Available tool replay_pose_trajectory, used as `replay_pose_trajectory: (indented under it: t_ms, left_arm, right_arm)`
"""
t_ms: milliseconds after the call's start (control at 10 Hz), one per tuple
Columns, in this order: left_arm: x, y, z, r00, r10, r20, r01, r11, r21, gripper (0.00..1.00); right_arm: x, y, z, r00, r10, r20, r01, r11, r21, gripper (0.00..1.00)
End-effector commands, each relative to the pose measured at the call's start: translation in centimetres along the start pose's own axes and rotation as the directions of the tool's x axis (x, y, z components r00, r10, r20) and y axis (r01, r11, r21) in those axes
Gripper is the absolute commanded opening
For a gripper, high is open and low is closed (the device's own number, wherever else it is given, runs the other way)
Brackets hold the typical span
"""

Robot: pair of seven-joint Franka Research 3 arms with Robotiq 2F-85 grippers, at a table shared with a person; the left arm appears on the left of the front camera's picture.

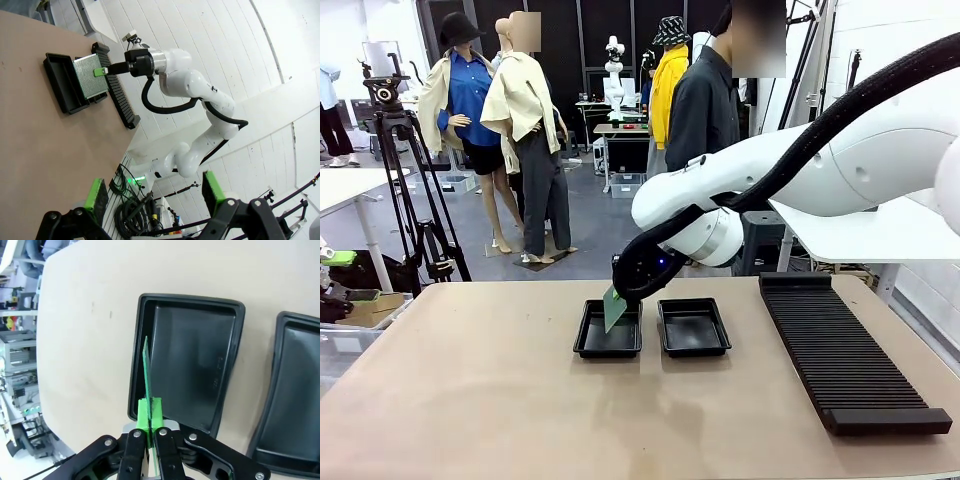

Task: Inspect and transfer BCBs to ESD trays.
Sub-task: Pick up the Blank PCB from the PCB Rack and place it in the left ESD tray.

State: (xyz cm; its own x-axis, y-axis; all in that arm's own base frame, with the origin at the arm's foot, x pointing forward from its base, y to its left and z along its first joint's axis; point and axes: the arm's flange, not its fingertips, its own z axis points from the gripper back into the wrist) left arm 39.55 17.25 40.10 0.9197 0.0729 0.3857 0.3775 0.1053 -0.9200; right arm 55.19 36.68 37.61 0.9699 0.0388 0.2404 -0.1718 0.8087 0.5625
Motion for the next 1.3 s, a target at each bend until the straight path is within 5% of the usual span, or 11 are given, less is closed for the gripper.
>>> replay_pose_trajectory:
  t_ms: [0,1200]
  left_arm:
    - [-0.1,-0.2,0.0,1.0,-0.004,0.0,0.004,1.0,0.008,1.0]
    - [-0.1,-0.2,0.0,1.0,-0.004,0.0,0.004,1.0,0.008,1.0]
  right_arm:
    - [0.8,-1.5,-1.4,1.0,-0.014,-0.003,0.014,0.997,0.072,0.0]
    - [1.4,-3.4,-5.0,0.997,-0.06,-0.049,0.065,0.993,0.095,0.0]
